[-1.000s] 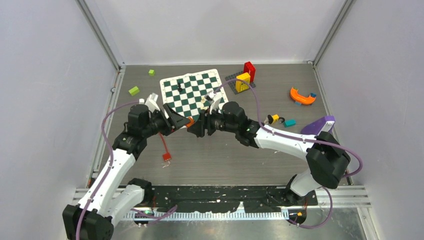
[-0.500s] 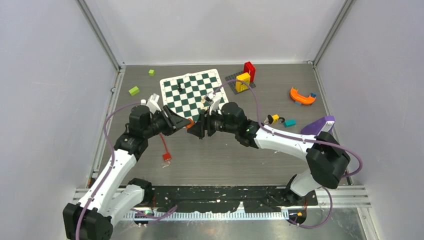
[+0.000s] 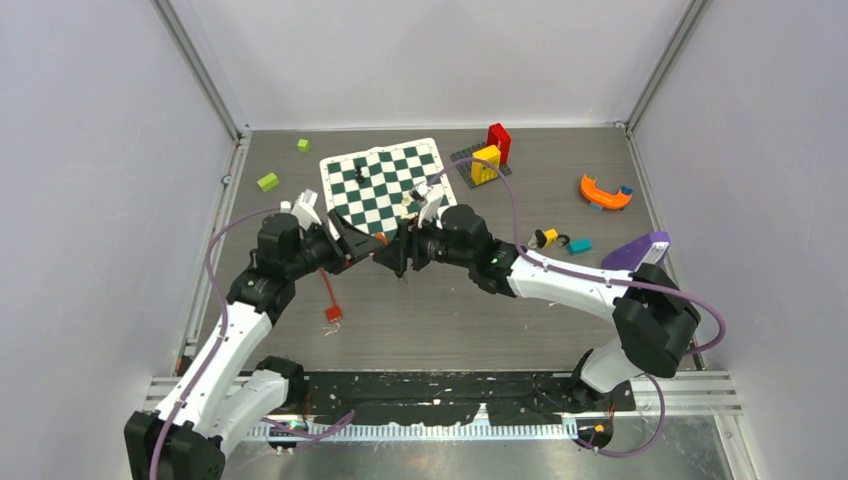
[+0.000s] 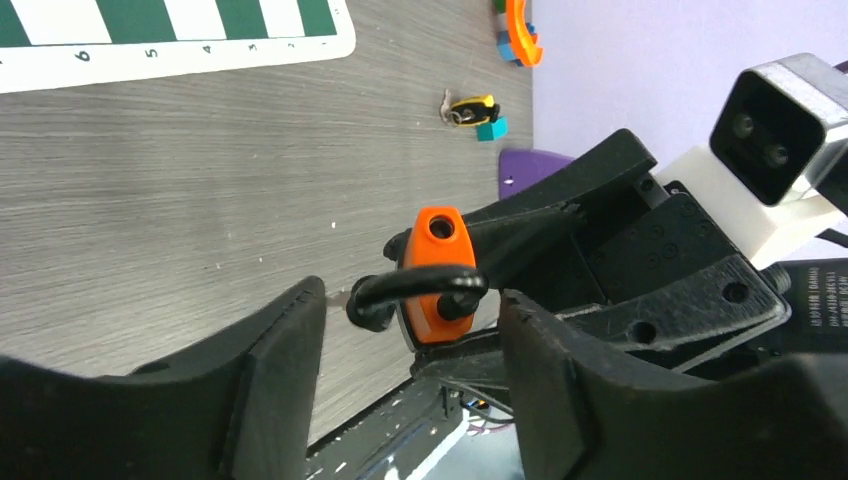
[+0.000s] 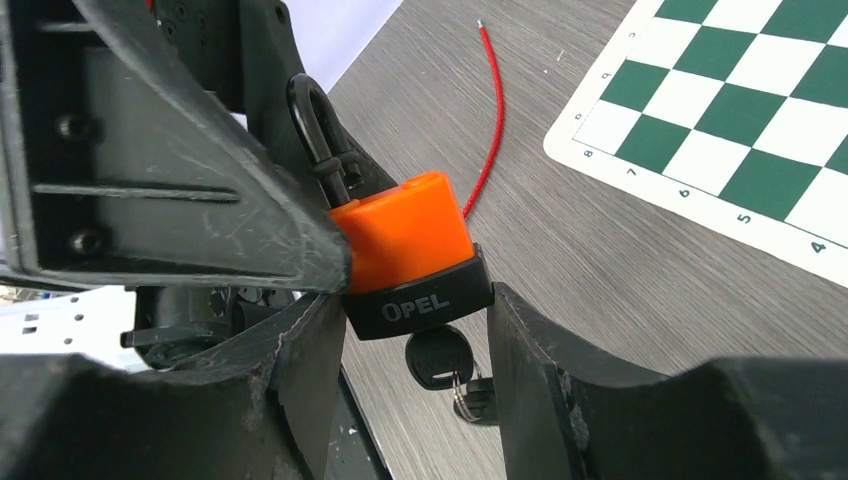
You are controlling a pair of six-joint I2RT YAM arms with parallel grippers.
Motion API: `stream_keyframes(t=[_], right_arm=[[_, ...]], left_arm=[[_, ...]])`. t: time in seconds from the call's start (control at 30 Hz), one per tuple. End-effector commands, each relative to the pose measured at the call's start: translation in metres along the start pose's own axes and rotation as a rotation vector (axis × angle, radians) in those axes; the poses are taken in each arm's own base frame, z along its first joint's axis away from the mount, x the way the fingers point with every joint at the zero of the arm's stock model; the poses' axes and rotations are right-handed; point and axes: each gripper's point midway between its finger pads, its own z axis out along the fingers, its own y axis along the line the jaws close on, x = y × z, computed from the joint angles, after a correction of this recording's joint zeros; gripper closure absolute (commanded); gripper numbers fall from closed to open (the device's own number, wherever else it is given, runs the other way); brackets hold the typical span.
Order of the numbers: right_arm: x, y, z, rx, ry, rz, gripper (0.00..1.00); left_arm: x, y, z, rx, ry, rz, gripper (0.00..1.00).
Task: Lock with the key
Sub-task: Lock the lock.
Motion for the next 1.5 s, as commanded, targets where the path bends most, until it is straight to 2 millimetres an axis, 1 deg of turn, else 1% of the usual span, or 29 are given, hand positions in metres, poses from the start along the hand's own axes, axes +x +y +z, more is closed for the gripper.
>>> stream_keyframes(t=[0.0, 0.07, 0.23, 0.3, 0.37, 0.47, 0.53, 0.57, 0.6, 0.67, 0.7, 0.77, 0.8, 0.97, 1.03, 1.07, 1.17, 1.2, 1.23, 1.33, 1.43, 1.47], right_arm=[[-0.054, 0.024, 0.005, -0.047, -0.170, -0.011, 0.70], [-0.055, 0.025, 0.006, -0.055, -0.176, -0.007, 0.70], [-0.057, 0.019, 0.004, -0.023, -0.194, -0.020, 0.70], [-0.057, 0.015, 0.003, -0.001, -0.200, -0.036, 0.70], [-0.057, 0.014, 0.003, 0.014, -0.198, -0.067, 0.70], [-0.052, 0.020, 0.005, 0.016, -0.187, -0.148, 0.70], [-0.046, 0.025, 0.007, 0.012, -0.173, -0.192, 0.70], [-0.045, 0.024, 0.007, 0.020, -0.170, -0.202, 0.70], [-0.040, 0.025, 0.008, 0.020, -0.160, -0.217, 0.70], [-0.036, 0.027, 0.008, 0.020, -0.155, -0.232, 0.70], [-0.035, 0.027, 0.008, 0.024, -0.156, -0.235, 0.71], [-0.034, 0.027, 0.008, 0.026, -0.157, -0.246, 0.71], [-0.034, 0.028, 0.007, 0.027, -0.157, -0.255, 0.71], [-0.034, 0.028, 0.008, 0.042, -0.162, -0.280, 0.71], [-0.034, 0.029, 0.010, 0.040, -0.160, -0.286, 0.71], [-0.034, 0.029, 0.011, 0.038, -0.159, -0.288, 0.71], [-0.031, 0.035, 0.014, 0.009, -0.146, -0.285, 0.71], [-0.030, 0.037, 0.014, -0.006, -0.141, -0.284, 0.71], [-0.030, 0.040, 0.013, -0.017, -0.141, -0.279, 0.72], [-0.028, 0.051, 0.010, -0.073, -0.126, -0.280, 0.72], [-0.031, 0.058, 0.005, -0.098, -0.129, -0.282, 0.72], [-0.031, 0.060, 0.003, -0.107, -0.128, -0.284, 0.71]], left_arm=[[-0.004, -0.020, -0.012, 0.081, -0.046, 0.023, 0.30], [-0.006, -0.020, -0.016, 0.071, -0.065, 0.019, 0.24], [-0.015, -0.005, -0.030, -0.046, -0.142, 0.052, 0.15], [-0.021, -0.006, -0.038, -0.068, -0.176, 0.078, 0.10], [-0.024, -0.014, -0.043, -0.050, -0.191, 0.095, 0.10], [-0.026, -0.027, -0.045, -0.009, -0.189, 0.083, 0.15], [-0.029, -0.037, -0.045, 0.023, -0.191, 0.067, 0.20], [-0.030, -0.040, -0.045, 0.034, -0.193, 0.060, 0.23], [-0.032, -0.042, -0.044, 0.036, -0.196, 0.052, 0.26], [-0.037, -0.037, -0.042, 0.001, -0.208, 0.026, 0.30], [-0.037, -0.031, -0.040, -0.031, -0.210, 0.009, 0.32], [-0.039, -0.018, -0.037, -0.095, -0.220, -0.042, 0.38], [-0.036, -0.012, -0.035, -0.119, -0.212, -0.073, 0.40], [-0.030, -0.009, -0.027, -0.109, -0.180, -0.135, 0.46], [-0.029, -0.010, -0.025, -0.101, -0.173, -0.129, 0.48], [-0.029, -0.011, -0.024, -0.095, -0.170, -0.121, 0.51], [-0.031, -0.015, -0.022, -0.072, -0.162, -0.072, 0.69], [-0.031, -0.016, -0.021, -0.062, -0.161, -0.053, 0.72], [-0.032, -0.018, -0.021, -0.048, -0.162, -0.033, 0.74], [-0.032, -0.024, -0.019, -0.009, -0.150, 0.031, 0.74], [-0.031, -0.031, -0.018, 0.024, -0.132, 0.076, 0.75], [-0.031, -0.033, -0.018, 0.035, -0.125, 0.098, 0.77]])
